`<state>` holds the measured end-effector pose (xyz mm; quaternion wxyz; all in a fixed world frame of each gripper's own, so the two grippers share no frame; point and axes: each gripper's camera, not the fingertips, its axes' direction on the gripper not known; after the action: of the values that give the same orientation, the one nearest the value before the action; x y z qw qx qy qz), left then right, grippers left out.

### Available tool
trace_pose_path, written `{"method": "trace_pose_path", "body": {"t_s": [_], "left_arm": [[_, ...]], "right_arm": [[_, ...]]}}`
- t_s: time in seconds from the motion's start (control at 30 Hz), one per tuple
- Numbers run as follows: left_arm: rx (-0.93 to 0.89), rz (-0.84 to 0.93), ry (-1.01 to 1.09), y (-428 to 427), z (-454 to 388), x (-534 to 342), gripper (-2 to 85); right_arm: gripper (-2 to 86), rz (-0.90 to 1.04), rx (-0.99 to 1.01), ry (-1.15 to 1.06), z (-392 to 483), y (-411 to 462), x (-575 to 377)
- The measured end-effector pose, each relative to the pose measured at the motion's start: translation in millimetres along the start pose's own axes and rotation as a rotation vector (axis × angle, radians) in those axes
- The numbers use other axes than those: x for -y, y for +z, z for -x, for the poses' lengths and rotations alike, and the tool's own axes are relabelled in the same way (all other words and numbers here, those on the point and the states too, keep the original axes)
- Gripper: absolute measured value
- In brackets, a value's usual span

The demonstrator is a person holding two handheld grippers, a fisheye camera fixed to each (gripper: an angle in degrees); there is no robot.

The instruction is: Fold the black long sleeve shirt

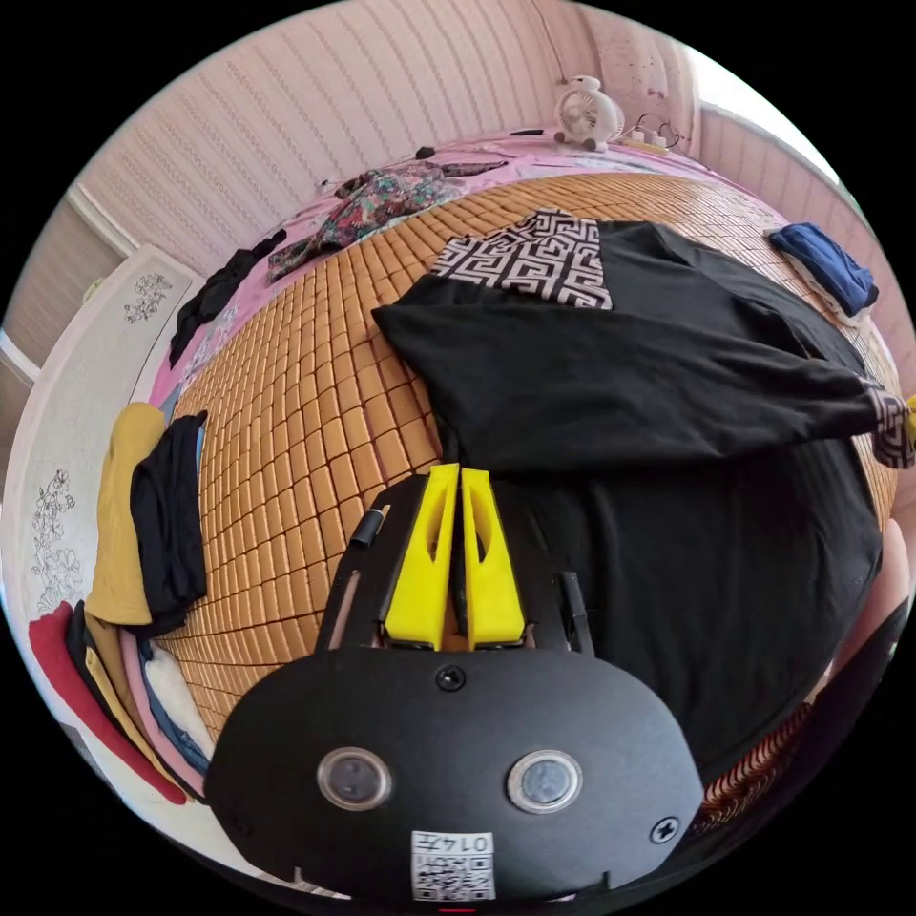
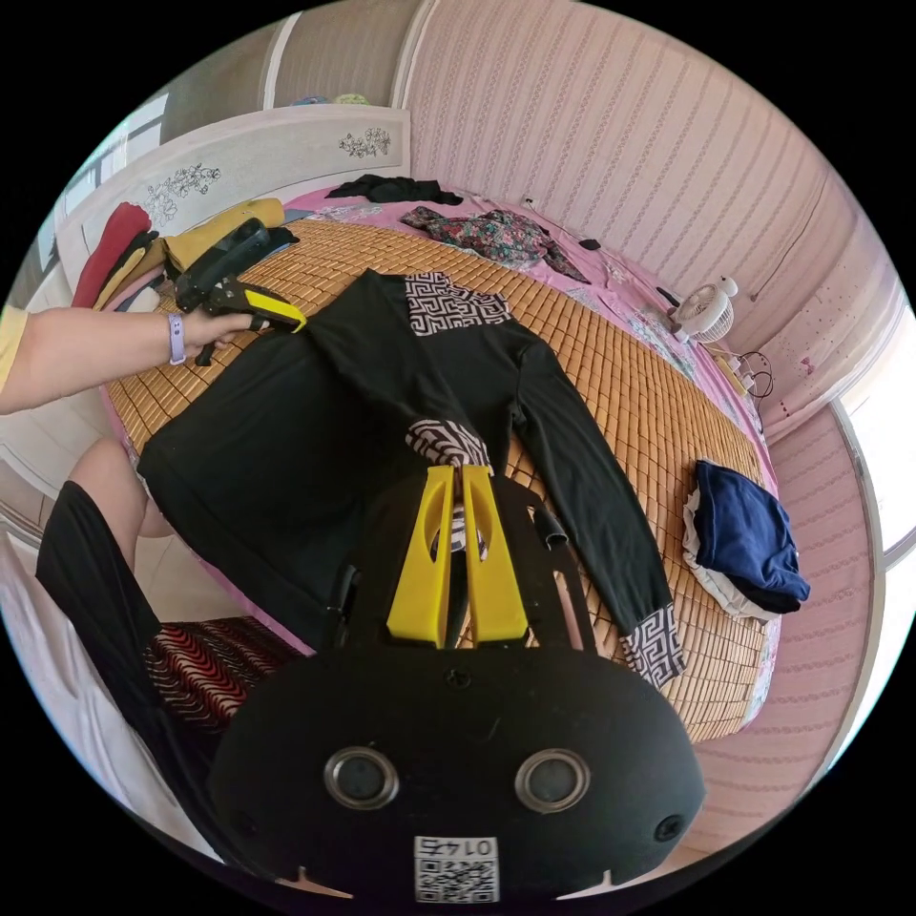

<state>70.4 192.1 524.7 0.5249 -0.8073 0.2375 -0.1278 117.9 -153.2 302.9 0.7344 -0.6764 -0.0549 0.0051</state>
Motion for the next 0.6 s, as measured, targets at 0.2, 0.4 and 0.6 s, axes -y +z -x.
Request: {"method": "trace_pose_path", "body": {"t_s": [0.2, 0.4, 0.6], "left_arm": [[-0.238, -0.129, -0.304, -2, 67, -30, -0.1], [-0.331, -0.133, -0.492, 14, 103, -61, -0.5], [-0.467, -0.274, -0.325, -30, 53, -77, -0.4]], "right_arm": [[2.3, 0.101, 0.195, -0.109, 16, 27, -8], [4.1, 0.210, 0.285, -0.084, 15, 57, -29], [5.6, 0.171, 0.284, 0.111, -38, 58, -35]]}}
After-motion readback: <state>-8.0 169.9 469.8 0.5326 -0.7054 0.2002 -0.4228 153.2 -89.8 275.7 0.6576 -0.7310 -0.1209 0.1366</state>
